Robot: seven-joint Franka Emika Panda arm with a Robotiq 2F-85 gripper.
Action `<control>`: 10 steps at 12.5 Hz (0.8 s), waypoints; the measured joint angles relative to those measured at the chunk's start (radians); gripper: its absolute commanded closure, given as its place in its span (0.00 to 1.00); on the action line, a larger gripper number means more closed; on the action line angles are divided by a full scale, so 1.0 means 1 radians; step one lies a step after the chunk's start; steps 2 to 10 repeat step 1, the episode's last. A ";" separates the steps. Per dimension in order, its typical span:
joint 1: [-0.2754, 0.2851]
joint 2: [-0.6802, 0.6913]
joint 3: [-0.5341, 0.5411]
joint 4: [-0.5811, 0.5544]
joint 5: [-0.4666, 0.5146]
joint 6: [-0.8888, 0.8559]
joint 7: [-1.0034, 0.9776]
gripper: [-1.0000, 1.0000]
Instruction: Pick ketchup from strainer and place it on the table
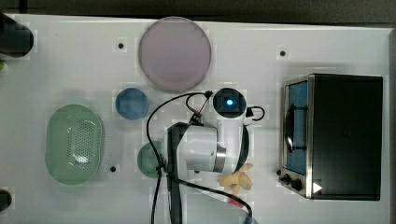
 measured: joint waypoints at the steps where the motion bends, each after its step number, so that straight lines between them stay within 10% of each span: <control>1: -0.002 -0.022 -0.003 0.008 0.006 -0.022 0.000 0.00; 10: -0.002 -0.022 -0.003 0.008 0.006 -0.022 0.000 0.00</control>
